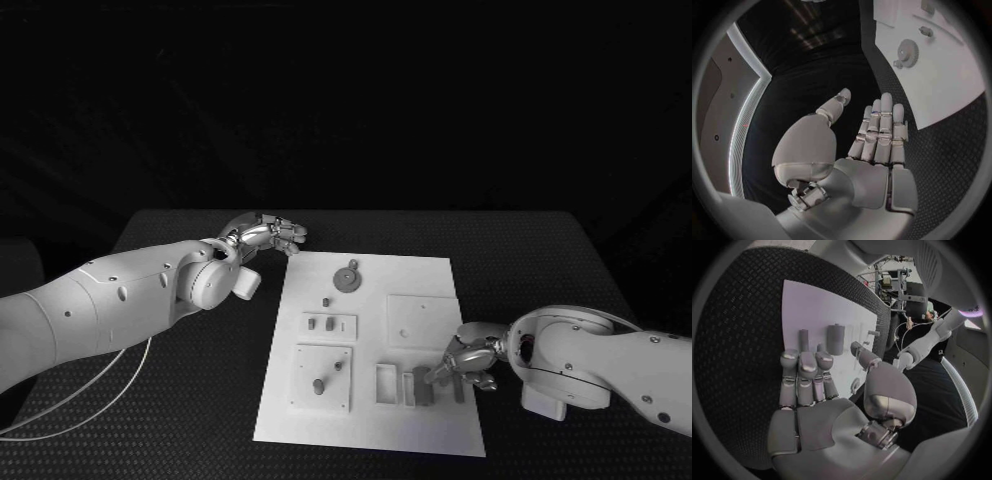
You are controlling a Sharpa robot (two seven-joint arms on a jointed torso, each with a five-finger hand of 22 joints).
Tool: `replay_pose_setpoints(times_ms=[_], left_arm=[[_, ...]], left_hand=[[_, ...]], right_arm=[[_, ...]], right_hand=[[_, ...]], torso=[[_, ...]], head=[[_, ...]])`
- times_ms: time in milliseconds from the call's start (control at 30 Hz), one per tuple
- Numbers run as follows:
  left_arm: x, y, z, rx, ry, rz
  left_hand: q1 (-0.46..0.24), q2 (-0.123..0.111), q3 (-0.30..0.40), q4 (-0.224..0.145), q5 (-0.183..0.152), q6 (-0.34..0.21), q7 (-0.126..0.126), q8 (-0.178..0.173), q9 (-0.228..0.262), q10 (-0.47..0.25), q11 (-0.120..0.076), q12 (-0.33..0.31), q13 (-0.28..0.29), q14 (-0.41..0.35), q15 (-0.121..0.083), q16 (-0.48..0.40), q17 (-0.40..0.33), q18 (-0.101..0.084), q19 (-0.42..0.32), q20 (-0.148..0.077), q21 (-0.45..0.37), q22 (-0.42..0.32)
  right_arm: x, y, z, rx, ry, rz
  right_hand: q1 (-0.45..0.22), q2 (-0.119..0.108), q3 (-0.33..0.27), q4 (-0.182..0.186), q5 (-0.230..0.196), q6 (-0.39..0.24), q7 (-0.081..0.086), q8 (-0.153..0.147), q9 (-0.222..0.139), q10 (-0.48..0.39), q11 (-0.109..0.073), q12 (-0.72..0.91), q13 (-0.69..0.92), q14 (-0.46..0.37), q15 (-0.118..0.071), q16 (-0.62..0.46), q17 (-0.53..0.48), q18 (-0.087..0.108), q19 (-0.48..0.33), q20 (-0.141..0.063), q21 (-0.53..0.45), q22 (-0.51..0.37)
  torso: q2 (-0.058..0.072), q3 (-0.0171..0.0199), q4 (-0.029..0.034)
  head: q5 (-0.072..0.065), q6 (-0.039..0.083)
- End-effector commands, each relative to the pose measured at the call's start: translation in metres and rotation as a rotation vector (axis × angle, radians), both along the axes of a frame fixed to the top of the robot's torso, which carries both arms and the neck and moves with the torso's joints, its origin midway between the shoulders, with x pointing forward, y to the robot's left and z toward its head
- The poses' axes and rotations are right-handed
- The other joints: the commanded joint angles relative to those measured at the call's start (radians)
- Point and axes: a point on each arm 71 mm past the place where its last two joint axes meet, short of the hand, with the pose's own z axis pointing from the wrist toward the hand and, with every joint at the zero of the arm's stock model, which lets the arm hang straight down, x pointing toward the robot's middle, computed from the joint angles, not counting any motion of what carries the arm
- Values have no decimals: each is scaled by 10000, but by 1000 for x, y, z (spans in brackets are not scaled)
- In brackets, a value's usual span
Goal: Assemble the parts on the task board
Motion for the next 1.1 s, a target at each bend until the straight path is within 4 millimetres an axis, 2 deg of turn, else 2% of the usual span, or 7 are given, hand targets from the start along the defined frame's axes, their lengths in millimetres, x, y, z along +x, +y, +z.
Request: replay_pose_setpoints(times_ms=[33,533,733,767,933,1000,1100], left_arm=[[-1,-4,1,-169,-29,-193],[-1,-4,1,-182,3,-228],[-2,-4,1,-191,10,-250],[-2,-4,1,-191,10,-248],[-2,-3,1,-183,14,-233],[-2,-3,1,-180,20,-230],[-2,-3,1,-180,28,-232]], left_hand=[[-79,4,-58,18,-13,38,-45,53,-13,34,0,43,9,80,9,-45,13,173,26,-20,-52,13],[-91,7,-60,27,-13,34,-44,52,-17,32,1,38,6,78,9,-52,17,174,24,-20,-54,14],[-98,8,-61,32,-13,30,-43,51,-19,30,2,34,5,77,10,-55,20,174,22,-20,-56,15],[-98,9,-60,32,-13,30,-43,51,-19,30,2,34,5,77,10,-56,20,174,22,-20,-56,15],[-98,10,-59,33,-13,28,-43,51,-21,30,2,32,4,76,9,-59,22,175,21,-21,-57,16],[-98,10,-59,33,-12,27,-43,51,-21,30,2,31,4,76,9,-59,23,175,20,-21,-57,16],[-98,10,-59,33,-12,26,-43,51,-22,30,2,31,3,77,9,-60,24,175,20,-21,-57,16]], right_arm=[[0,3,-4,-163,-29,-80],[-4,16,-22,-575,-104,162],[-3,20,-24,-596,-313,87],[-3,20,-24,-593,-328,70],[-1,19,-24,-530,-477,-94],[-1,19,-23,-501,-511,-133],[-1,18,-23,-434,-515,-194]], right_hand=[[-100,-6,-18,71,-14,166,15,-41,-14,-337,-247,69,14,161,-68,58,12,540,-4,-57,69,4],[-142,-47,36,102,-12,154,22,-76,-30,-356,-239,78,40,149,-59,56,33,540,-24,-75,83,7],[-83,51,114,61,-13,195,19,-76,-30,-354,-240,93,63,152,-57,60,52,540,-35,-92,105,13],[-59,88,131,39,-13,210,17,-73,-29,-350,-243,97,68,156,-59,62,56,540,-36,-96,113,15],[305,673,428,-219,-15,353,-24,-32,-14,-290,-280,132,97,192,-86,72,77,540,-41,-130,154,24],[428,825,580,-337,-15,414,-41,-18,-12,-258,-296,143,105,213,-98,77,88,540,-48,-135,167,27],[528,911,781,-473,-15,481,-56,-12,-17,-220,-311,148,111,240,-110,78,99,540,-53,-131,183,28]], torso=[[3,0,7],[4,14,0],[4,10,-6],[4,10,-5],[-2,-3,-5],[0,-5,-7],[2,-6,1]], head=[[5,-26],[71,-92],[100,-91],[106,-91],[115,-96],[123,-85],[111,-94]])
